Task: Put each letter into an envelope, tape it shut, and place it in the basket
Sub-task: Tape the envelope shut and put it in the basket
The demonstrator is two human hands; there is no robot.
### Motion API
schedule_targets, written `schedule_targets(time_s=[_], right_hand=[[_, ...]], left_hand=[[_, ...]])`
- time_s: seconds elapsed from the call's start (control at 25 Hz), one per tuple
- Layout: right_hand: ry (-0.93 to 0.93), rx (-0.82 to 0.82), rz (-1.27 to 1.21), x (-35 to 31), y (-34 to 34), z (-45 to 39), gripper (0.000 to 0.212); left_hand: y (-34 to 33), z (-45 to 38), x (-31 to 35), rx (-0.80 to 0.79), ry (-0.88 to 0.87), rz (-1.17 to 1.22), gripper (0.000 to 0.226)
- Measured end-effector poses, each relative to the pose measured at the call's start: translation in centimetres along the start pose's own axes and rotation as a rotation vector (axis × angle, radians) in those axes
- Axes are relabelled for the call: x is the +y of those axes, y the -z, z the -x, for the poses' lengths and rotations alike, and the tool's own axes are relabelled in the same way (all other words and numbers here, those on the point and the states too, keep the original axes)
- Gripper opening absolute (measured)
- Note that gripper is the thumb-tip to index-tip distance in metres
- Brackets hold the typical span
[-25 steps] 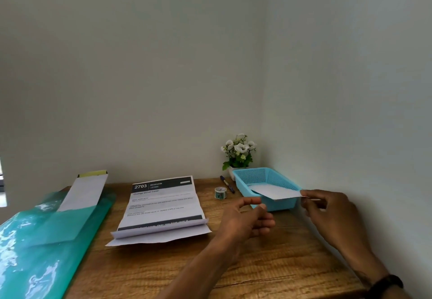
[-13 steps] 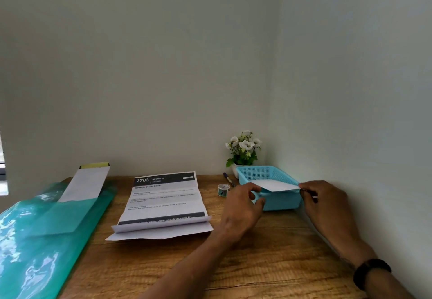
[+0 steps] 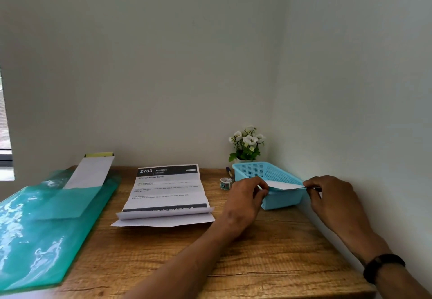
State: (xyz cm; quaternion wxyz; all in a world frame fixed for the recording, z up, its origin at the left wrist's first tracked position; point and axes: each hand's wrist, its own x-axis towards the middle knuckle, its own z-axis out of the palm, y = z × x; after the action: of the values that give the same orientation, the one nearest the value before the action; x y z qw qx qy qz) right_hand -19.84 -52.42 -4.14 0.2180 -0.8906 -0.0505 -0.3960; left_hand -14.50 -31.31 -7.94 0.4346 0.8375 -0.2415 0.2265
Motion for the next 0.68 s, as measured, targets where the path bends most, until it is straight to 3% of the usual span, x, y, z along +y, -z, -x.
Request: schedule_targets(time_s=[0.16,0.4,0.68], right_hand=[[-0.015,-0.071,0.064,-0.6,0.5,-0.2,0.021],[0.029,0.006,0.135,-1.3,1.9,1.0,0.021],[-0.076,-0.195,0.329,-1.6,2.0,1.8,0.034]], left_hand=[[-0.1,0.5,0.5,-0.026,0.049,-0.030,0.024],[0.1,0.8,1.0,-0.026,0.002,-0.001,0.016],[0.1,1.7,0.9,-0.027,-0.020,0.020,0.019]])
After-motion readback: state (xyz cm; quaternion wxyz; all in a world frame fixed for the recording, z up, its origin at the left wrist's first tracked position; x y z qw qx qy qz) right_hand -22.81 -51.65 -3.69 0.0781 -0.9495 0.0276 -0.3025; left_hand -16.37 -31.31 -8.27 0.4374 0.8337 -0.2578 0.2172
